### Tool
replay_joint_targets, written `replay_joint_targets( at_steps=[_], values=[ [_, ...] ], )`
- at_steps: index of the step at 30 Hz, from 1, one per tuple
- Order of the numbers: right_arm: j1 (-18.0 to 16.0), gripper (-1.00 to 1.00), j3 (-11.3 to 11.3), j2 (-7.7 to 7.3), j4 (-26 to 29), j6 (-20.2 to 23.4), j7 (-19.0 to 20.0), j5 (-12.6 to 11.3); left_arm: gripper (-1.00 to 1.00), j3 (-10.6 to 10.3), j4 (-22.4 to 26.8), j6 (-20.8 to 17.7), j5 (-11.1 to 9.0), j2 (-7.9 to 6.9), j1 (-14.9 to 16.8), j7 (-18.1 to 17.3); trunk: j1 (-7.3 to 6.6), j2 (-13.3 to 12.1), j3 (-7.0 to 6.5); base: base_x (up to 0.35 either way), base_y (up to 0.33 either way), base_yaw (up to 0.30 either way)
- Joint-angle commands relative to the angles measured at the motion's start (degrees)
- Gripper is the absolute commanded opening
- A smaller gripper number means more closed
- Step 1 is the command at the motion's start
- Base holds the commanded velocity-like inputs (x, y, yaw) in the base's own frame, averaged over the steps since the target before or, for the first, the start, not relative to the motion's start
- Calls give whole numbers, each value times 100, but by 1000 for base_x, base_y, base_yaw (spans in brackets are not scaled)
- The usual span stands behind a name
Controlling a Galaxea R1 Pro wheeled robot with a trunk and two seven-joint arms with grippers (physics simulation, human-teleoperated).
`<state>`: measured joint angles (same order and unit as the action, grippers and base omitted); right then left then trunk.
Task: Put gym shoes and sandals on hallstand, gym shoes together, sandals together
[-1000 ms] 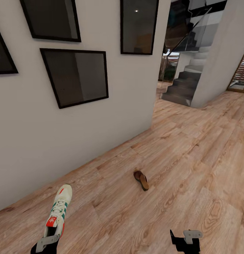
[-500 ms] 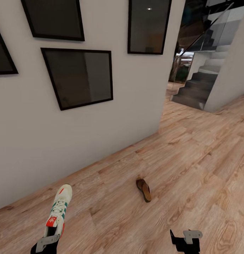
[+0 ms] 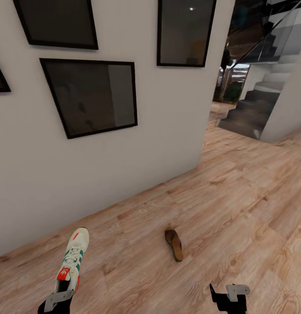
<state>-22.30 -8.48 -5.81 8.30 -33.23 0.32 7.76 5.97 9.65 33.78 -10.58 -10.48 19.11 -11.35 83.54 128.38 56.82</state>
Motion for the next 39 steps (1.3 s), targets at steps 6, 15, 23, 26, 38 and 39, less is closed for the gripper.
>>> replay_joint_targets(
  at_steps=[6, 15, 23, 26, 38, 39],
  values=[
    [-2, 100, -49, 1, -4, -17, 3, 59, -100, 45, -7, 6, -23, 2, 5, -62, 1, 2, 5, 100, -58, 246],
    [-3, 100, -42, 107, 84, 12, 4, 41, -100, -2, 93, -70, 11, 52, 79, -86, 1, 2, 5, 11, -6, 52],
    [-10, 100, -40, 436, 952, 796, 6, 64, -100, -23, 361, -412, 102, 255, 645, -118, 1, 2, 5, 0, 0, 2],
    [-47, 100, -39, 483, 1380, 1577, 5, 59, -100, -25, 457, -859, 223, 315, 935, -130, 1, 2, 5, 0, 0, 0],
    [-265, 100, -26, 532, 2824, 3208, 58, 44, -100, -25, 1042, -1809, 488, 384, 1439, -150, 1, 2, 5, 0, 0, 0],
    [-269, 100, -23, 530, 2847, 3230, 69, 45, -100, -36, 1069, -1817, 490, 384, 1439, -154, 1, 2, 5, 22, 0, 0]
  ],
)
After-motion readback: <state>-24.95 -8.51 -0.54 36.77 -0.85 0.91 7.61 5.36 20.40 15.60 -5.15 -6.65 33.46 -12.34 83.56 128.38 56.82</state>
